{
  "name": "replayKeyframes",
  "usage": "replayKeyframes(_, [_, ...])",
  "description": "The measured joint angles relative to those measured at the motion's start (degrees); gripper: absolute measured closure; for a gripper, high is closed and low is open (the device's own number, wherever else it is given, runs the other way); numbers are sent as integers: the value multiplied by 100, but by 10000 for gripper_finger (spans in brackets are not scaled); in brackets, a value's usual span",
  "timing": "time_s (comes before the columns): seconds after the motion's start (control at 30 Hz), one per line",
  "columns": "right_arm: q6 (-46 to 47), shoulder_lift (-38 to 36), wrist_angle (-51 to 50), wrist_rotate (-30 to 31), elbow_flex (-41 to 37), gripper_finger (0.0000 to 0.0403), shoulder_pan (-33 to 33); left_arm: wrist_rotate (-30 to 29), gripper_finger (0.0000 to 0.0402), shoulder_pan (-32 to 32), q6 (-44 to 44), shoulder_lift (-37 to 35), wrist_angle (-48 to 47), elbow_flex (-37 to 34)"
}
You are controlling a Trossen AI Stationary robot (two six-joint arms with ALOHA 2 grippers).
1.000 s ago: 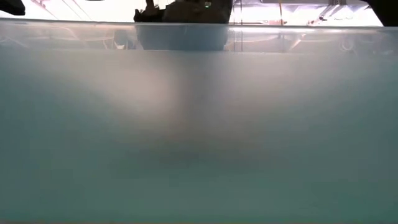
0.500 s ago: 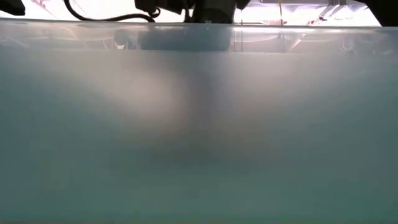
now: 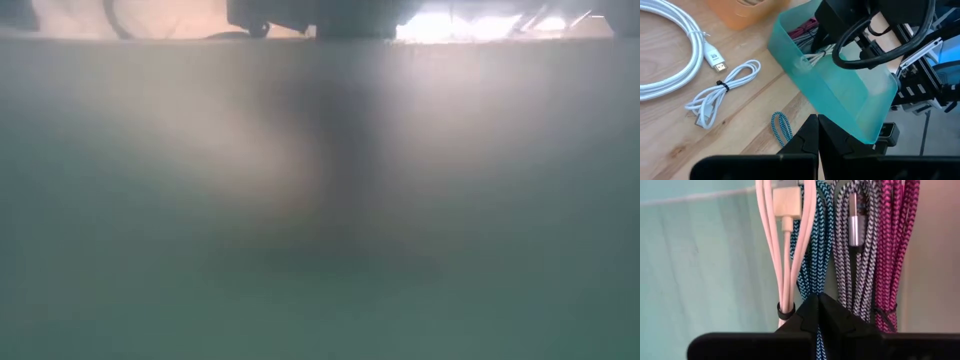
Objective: Sort cables
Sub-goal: Adjust the charger cables in the blue bin
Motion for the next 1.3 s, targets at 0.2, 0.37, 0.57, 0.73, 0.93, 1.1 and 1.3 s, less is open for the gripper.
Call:
replayKeyframes(0.2, [0, -2, 37, 9, 0, 402, -9, 47, 401, 5, -200, 277, 45, 2])
replayKeyframes(0.37, [2, -21, 25, 72, 37, 402, -9, 370, 401, 5, -282, 646, 344, 2])
replayKeyframes(0.57, [96, -449, 373, 491, 61, 403, -25, 343, 401, 5, -556, 932, 527, 2])
replayKeyframes(0.73, [275, -578, 509, 327, 61, 403, -87, -48, 401, 15, -740, 939, 471, 2])
replayKeyframes(0.93, [349, -592, 486, 326, 55, 403, 16, 4, 401, 27, -708, 939, 471, 2])
replayKeyframes(1.1, [506, -592, 675, 312, -65, 403, 53, 44, 401, 27, -704, 939, 475, 2])
replayKeyframes(1.3, [655, -590, 758, 300, -343, 403, 87, 50, 401, -5, -710, 939, 487, 2])
